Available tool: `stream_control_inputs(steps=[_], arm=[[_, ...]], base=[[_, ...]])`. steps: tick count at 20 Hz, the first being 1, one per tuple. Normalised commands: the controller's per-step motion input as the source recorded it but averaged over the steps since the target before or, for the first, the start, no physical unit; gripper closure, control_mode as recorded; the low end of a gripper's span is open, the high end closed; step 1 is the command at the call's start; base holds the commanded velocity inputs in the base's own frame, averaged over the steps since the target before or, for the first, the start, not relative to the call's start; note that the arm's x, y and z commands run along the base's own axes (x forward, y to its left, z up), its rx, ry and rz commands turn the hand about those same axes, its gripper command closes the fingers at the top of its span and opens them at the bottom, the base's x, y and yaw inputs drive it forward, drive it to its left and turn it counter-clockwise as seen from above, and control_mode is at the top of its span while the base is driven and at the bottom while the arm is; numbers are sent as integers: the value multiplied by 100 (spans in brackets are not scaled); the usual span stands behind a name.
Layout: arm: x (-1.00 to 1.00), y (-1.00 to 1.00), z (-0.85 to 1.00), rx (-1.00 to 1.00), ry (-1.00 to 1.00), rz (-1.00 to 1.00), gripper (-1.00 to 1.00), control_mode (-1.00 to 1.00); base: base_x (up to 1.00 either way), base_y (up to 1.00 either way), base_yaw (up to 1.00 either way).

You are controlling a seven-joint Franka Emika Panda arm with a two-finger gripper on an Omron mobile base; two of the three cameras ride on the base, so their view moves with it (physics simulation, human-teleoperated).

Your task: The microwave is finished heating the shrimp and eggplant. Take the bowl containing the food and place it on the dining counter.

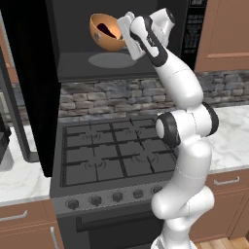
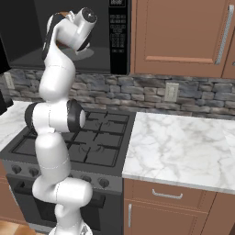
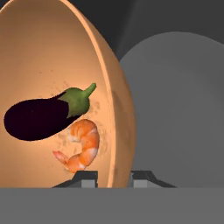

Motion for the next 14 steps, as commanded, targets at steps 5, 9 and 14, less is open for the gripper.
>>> stream_control_inputs(steps=[5, 9, 14], arm=[[-4, 0, 0, 0, 0, 0, 100, -100], [-21, 0, 0, 0, 0, 0, 100, -100], [-40, -1, 0, 0, 0, 0, 100, -100]], base=[[0, 0, 0], [0, 0, 0], [0, 0, 0]])
